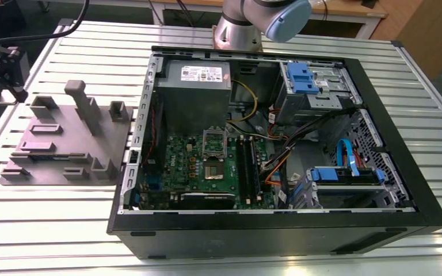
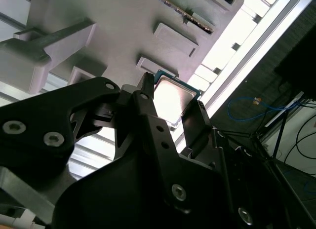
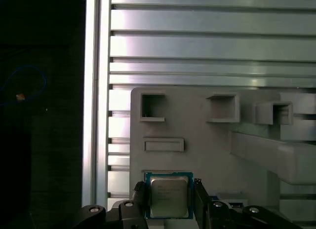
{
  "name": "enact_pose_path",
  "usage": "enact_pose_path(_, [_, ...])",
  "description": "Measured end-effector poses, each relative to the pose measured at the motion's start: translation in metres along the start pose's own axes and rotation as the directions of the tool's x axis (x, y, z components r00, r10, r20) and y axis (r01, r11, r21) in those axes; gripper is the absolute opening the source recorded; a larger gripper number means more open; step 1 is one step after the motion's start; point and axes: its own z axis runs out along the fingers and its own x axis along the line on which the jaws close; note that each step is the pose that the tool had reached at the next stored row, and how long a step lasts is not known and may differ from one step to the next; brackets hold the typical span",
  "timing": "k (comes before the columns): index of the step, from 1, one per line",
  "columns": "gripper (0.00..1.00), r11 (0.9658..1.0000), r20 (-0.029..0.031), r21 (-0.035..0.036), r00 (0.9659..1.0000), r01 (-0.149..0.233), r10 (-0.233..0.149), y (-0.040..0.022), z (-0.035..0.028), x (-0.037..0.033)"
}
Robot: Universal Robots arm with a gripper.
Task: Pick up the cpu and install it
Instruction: 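Pick up the cpu and move it towards the insertion slot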
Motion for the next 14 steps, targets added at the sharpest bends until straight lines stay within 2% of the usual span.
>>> enact_pose_path(14, [0.47, 1.0, 0.0001, 0.0, 1.0, 0.0, 0.0, 0.0001, -0.0032, -0.0001])
